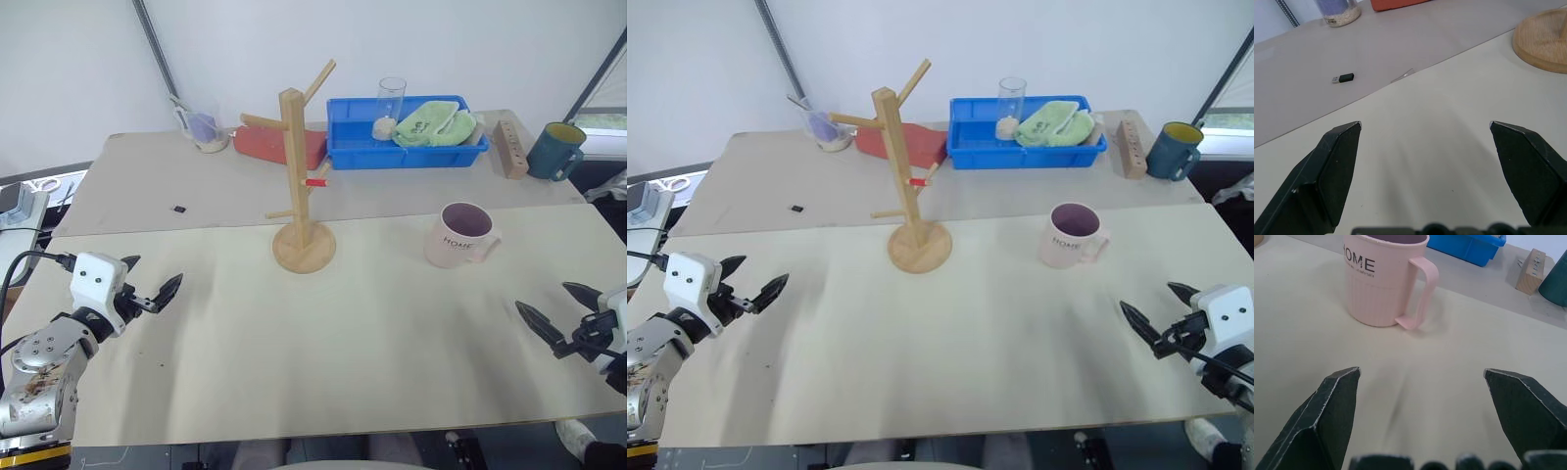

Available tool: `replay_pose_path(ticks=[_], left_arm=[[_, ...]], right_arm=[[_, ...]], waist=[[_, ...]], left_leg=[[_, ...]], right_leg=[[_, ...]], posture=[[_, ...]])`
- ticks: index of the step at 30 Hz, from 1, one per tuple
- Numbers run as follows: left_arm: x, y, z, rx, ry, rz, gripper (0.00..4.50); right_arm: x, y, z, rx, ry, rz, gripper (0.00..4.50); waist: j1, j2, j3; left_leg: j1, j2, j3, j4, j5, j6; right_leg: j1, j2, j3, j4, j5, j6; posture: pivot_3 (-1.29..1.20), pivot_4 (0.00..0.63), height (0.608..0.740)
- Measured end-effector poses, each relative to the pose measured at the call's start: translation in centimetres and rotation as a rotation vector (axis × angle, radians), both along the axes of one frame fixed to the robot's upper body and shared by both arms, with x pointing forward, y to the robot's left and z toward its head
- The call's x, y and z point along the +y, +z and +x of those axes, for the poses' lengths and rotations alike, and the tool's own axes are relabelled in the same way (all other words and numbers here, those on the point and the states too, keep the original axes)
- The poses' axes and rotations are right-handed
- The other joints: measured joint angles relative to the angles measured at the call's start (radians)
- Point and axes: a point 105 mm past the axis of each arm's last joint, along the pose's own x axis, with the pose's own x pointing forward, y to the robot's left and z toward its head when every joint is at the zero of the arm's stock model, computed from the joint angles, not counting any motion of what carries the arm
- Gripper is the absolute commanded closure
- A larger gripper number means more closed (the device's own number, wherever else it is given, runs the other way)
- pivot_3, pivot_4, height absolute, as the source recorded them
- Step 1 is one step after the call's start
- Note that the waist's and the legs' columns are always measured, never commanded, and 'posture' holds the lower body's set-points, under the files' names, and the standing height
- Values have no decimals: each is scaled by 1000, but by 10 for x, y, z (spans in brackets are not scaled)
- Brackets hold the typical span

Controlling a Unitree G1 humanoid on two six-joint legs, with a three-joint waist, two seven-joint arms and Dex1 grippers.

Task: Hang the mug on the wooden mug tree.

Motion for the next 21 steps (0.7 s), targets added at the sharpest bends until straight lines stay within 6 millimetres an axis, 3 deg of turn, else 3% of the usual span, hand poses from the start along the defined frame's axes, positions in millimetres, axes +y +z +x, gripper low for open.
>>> replay_pose_path(ticks=[16,18,21], left_arm=[[-3,-6,-7,-3,-149,-89,0],[-10,2,-6,-2,-225,-102,0],[-40,28,2,-20,-412,-119,0]], right_arm=[[3,-3,-1,-7,-15,3,26],[3,-3,0,-9,-16,3,26],[5,-2,1,-13,-12,2,26]], waist=[[0,0,0],[1,0,0],[12,0,0]], left_leg=[[0,0,0,0,0,0],[0,0,0,0,0,0],[-1,0,1,0,0,0]], right_leg=[[0,0,0,3,0,0],[0,0,0,4,0,0],[0,0,0,5,0,0]], posture=[[0,150,719],[0,150,719],[0,150,719]])
